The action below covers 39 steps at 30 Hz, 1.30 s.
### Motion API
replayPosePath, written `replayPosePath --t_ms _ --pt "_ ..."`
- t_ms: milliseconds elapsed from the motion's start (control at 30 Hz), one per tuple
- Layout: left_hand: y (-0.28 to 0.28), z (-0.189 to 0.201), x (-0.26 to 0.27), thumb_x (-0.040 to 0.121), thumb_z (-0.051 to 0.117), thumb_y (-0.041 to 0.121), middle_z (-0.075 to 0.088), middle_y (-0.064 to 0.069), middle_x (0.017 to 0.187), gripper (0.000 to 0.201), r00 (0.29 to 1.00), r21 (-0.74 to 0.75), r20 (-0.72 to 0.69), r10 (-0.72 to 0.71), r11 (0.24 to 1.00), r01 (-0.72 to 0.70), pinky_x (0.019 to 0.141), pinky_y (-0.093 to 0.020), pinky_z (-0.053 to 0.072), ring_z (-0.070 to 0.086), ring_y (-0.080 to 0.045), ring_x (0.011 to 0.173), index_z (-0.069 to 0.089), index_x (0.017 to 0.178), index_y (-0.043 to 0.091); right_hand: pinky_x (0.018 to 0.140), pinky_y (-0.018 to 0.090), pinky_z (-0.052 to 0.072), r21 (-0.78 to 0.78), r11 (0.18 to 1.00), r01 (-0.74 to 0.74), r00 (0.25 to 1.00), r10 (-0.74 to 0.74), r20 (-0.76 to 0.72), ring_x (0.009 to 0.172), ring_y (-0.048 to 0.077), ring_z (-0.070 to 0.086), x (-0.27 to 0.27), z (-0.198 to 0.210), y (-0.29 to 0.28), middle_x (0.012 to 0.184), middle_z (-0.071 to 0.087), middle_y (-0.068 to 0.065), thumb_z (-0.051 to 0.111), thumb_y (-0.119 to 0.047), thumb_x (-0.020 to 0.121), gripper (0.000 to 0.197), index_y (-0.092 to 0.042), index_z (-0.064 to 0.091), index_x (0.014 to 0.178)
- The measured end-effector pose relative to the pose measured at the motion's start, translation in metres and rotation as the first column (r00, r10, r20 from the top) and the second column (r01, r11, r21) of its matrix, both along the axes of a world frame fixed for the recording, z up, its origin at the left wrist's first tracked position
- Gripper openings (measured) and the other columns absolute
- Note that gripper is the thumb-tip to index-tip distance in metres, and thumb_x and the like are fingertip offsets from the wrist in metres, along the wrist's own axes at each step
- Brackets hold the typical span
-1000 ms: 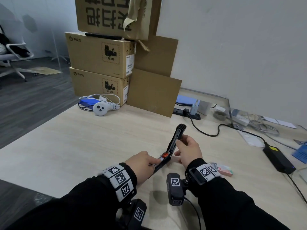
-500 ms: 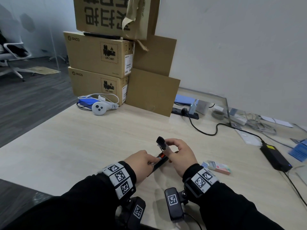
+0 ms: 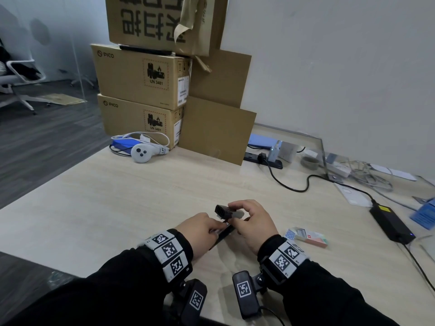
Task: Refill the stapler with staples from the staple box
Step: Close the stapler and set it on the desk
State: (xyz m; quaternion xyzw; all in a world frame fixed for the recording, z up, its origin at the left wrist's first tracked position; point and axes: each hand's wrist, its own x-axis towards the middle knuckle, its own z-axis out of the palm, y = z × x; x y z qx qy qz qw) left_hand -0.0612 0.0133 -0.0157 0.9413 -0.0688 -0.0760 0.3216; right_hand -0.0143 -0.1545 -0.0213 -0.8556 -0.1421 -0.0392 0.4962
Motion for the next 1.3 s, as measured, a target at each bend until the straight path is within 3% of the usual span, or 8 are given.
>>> replayPosePath --t_ms 300,500,600,733,967,1133,1233,1300 --pt "0.001 -0.006 0.003 0.097 0.044 0.021 0.055 -0.011 0.114 0.044 1.000 0.012 0.003 0.011 1.000 -0.011 0.099 -0.035 0.046 0.060 -0.028 0.107 0.062 0.132 0.040 0.086 0.040 0.056 -0.023 1.000 -0.004 0.999 0.005 0.038 0.082 0.007 0.060 0.000 -0.001 0.000 0.105 0.062 -0.012 0.071 -0.008 0.074 0.038 -0.043 0.070 0.090" --pt "0.006 -0.007 0.000 0.088 0.059 0.025 0.068 0.002 0.102 0.031 0.995 -0.108 -0.014 0.098 0.989 -0.099 0.088 -0.031 0.051 0.066 -0.017 0.096 0.074 0.113 0.034 0.077 0.007 0.040 -0.086 0.996 -0.018 0.997 0.024 0.076 0.094 -0.010 0.056 -0.001 -0.001 -0.001 0.101 0.061 -0.014 0.069 -0.003 0.074 0.036 -0.033 0.072 0.094" --pt "0.010 -0.007 -0.001 0.083 0.067 0.025 0.071 0.014 0.087 0.021 0.987 -0.186 -0.028 0.156 0.970 -0.159 0.077 -0.021 0.050 0.068 -0.009 0.087 0.078 0.099 0.032 0.078 0.009 0.040 -0.106 0.994 -0.031 0.996 0.040 0.077 0.095 -0.007 0.056 -0.002 -0.001 -0.001 0.101 0.060 -0.014 0.067 -0.002 0.075 0.035 -0.028 0.074 0.096" --pt "0.015 -0.004 -0.004 0.077 0.071 0.028 0.074 0.014 0.077 0.013 0.981 -0.197 -0.032 0.192 0.961 -0.195 0.076 -0.023 0.053 0.071 -0.007 0.080 0.080 0.083 0.036 0.078 0.013 0.041 -0.117 0.993 -0.031 0.996 0.041 0.085 0.096 -0.004 0.057 -0.002 -0.003 -0.001 0.101 0.060 -0.015 0.066 -0.002 0.074 0.035 -0.028 0.074 0.095" --pt "0.022 -0.002 -0.009 0.080 0.068 0.021 0.068 0.017 0.058 0.017 0.985 -0.224 -0.039 0.167 0.959 -0.172 0.056 -0.015 0.042 0.055 0.007 0.048 0.081 0.082 0.032 0.076 0.013 0.040 -0.138 0.990 -0.021 0.995 0.034 0.095 0.095 -0.003 0.058 -0.002 -0.006 -0.002 0.100 0.062 -0.014 0.068 -0.009 0.074 0.033 -0.039 0.069 0.085" --pt "0.027 -0.010 -0.011 0.079 0.067 0.004 0.073 -0.005 0.068 0.020 0.938 -0.499 -0.193 0.287 0.795 -0.346 0.057 -0.029 0.053 0.061 -0.019 0.058 0.072 0.069 0.020 0.078 0.017 0.042 -0.175 0.984 -0.030 0.996 0.043 0.074 0.095 -0.001 0.058 -0.003 -0.006 -0.002 0.100 0.060 -0.013 0.069 -0.011 0.075 0.028 -0.037 0.069 0.085" --pt "0.030 -0.013 -0.011 0.081 0.067 0.000 0.067 -0.009 0.066 0.013 0.913 -0.613 -0.276 0.301 0.676 -0.408 0.052 -0.030 0.045 0.058 -0.019 0.053 0.066 0.076 0.012 0.078 0.019 0.043 -0.179 0.983 -0.043 0.996 0.056 0.064 0.094 -0.001 0.058 -0.005 -0.005 -0.002 0.099 0.059 -0.014 0.070 -0.010 0.075 0.031 -0.041 0.067 0.079" --pt "0.029 -0.012 -0.011 0.086 0.064 0.008 0.075 -0.007 0.073 0.007 0.902 -0.645 -0.313 0.297 0.630 -0.432 0.053 -0.027 0.046 0.069 -0.017 0.062 0.069 0.086 0.012 0.079 0.022 0.046 -0.167 0.985 -0.040 0.997 0.051 0.063 0.093 0.001 0.059 -0.006 -0.005 -0.001 0.098 0.060 -0.014 0.070 -0.009 0.074 0.036 -0.045 0.065 0.074"
